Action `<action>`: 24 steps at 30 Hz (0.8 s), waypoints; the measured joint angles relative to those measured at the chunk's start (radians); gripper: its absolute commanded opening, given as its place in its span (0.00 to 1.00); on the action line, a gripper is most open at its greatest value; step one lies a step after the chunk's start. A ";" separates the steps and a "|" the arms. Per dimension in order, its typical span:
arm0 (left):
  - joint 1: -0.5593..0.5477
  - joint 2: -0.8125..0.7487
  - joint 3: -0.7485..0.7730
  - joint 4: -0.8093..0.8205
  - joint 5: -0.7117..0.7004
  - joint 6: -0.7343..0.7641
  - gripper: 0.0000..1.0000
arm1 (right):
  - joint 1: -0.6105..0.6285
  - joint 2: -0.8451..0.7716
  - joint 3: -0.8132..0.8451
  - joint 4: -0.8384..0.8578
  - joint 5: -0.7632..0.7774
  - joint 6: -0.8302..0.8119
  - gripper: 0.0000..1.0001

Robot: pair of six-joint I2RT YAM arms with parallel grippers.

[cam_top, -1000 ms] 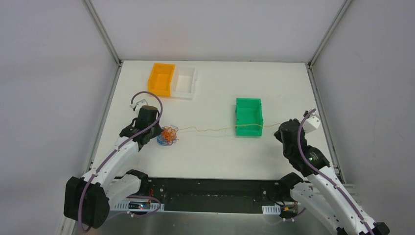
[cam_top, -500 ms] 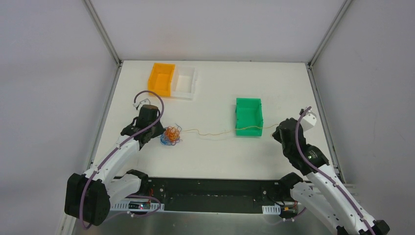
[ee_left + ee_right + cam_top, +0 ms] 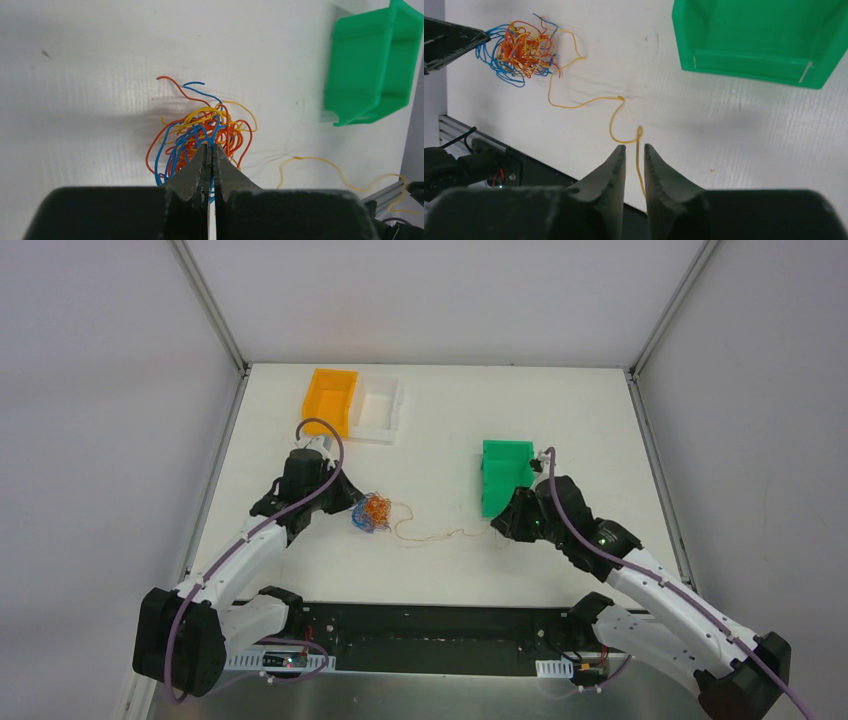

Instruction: Untangle the cables

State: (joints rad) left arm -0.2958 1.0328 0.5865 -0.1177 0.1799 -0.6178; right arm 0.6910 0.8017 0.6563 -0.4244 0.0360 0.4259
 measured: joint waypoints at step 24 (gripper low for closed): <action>-0.026 -0.074 0.175 0.012 0.322 0.064 0.00 | 0.120 0.241 0.085 0.264 -0.126 -0.212 0.85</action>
State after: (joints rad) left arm -0.3218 0.9588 0.7616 -0.1059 0.5018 -0.5533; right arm 0.8108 1.0428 0.7418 -0.1604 -0.0895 0.2138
